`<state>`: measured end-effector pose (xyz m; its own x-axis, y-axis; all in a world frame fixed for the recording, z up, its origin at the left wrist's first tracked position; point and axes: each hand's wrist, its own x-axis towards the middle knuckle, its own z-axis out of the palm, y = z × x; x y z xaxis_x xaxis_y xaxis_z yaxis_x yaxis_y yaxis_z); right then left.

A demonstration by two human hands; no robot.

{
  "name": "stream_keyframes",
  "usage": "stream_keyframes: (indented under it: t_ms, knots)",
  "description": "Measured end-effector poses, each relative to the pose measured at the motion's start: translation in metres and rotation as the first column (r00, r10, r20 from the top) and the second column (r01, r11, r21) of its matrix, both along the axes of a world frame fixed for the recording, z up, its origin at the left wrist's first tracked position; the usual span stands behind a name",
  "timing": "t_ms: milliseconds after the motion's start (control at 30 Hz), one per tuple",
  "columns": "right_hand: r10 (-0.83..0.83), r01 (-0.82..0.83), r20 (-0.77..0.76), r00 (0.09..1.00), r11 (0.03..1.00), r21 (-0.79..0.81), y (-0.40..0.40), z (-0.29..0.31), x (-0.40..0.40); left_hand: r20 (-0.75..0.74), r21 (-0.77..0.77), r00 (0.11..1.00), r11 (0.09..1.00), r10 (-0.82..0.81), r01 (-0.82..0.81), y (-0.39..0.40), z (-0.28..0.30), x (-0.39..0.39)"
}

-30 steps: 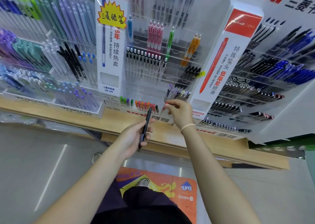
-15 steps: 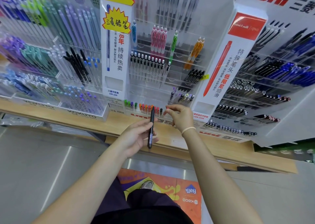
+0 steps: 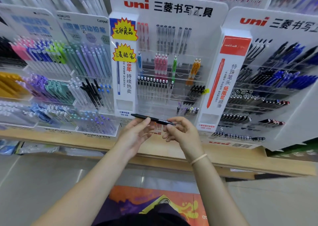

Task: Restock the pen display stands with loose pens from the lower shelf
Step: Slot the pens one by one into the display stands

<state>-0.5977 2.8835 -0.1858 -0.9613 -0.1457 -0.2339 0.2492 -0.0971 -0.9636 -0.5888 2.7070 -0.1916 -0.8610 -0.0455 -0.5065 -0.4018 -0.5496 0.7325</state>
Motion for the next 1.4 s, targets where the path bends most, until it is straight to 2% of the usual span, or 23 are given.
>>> stream_keyframes:
  t_ms: [233, 433, 500, 600, 700, 733, 800, 867, 933, 1000, 1067, 1167, 1400]
  knots:
    - [-0.111, 0.108, -0.115, 0.987, 0.994, -0.031, -0.076, 0.03, 0.0, -0.047, 0.091, 0.999, 0.996, -0.007, 0.011, -0.059, 0.026, -0.014]
    - [-0.098, 0.082, -0.132, 0.986, 0.989, -0.119, -0.252, 0.037, -0.019, -0.047, 0.088, 0.993, 0.991, 0.108, -0.104, -0.224, 0.029, -0.018]
    - [-0.092, 0.076, -0.13, 0.987, 0.989, -0.126, -0.326, 0.039, -0.026, -0.048, 0.027, 0.997, 0.998, 0.064, -0.063, -0.297, 0.026, -0.018]
    - [-0.053, 0.053, -0.185, 0.981, 0.999, -0.006, -0.43, 0.051, -0.035, -0.051, -0.263, 0.999, 0.965, -0.014, 0.0, -0.406, 0.021, -0.015]
    - [0.011, 0.028, -0.263, 0.965, 0.989, 0.144, -0.51, 0.065, -0.05, -0.118, -0.574, 0.993, 0.814, 0.023, -0.087, -0.499, 0.018, -0.011]
    - [0.033, 0.023, -0.286, 0.958, 0.982, 0.188, -0.53, 0.069, -0.055, -0.174, -0.688, 0.984, 0.711, 0.029, -0.143, -0.525, 0.017, -0.01]
    - [0.067, 0.008, -0.31, 0.949, 0.972, 0.234, -0.563, 0.076, -0.063, -0.273, -0.872, 0.962, 0.429, -0.028, -0.235, -0.569, 0.015, -0.011]
    - [0.068, 0.013, -0.334, 0.94, 0.972, 0.235, -0.586, 0.085, -0.073, -0.347, -0.931, 0.924, 0.181, -0.161, -0.318, -0.599, 0.013, -0.02]
    - [0.04, 0.056, -0.393, 0.919, 0.971, 0.231, -0.603, 0.094, -0.085, -0.267, -0.96, 0.912, 0.002, -0.312, -0.28, -0.614, 0.012, -0.037]
    - [-0.011, 0.12, -0.453, 0.892, 0.97, 0.212, -0.612, 0.1, -0.098, -0.063, -0.982, 0.897, -0.133, -0.438, -0.134, -0.618, 0.012, -0.054]
    - [-0.059, 0.181, -0.474, 0.878, 0.96, 0.215, -0.617, 0.1, -0.109, 0.072, -0.977, 0.854, -0.208, -0.516, -0.043, -0.619, 0.01, -0.068]
    - [-0.072, 0.203, -0.468, 0.881, 0.951, 0.235, -0.626, 0.098, -0.124, 0.168, -0.963, 0.832, -0.269, -0.528, 0.024, -0.626, 0.004, -0.082]
    - [0.093, 0.118, -0.435, 0.895, 0.893, 0.434, -0.658, 0.084, -0.15, 0.154, -0.967, 0.824, -0.254, -0.545, 0.013, -0.637, -0.012, -0.089]
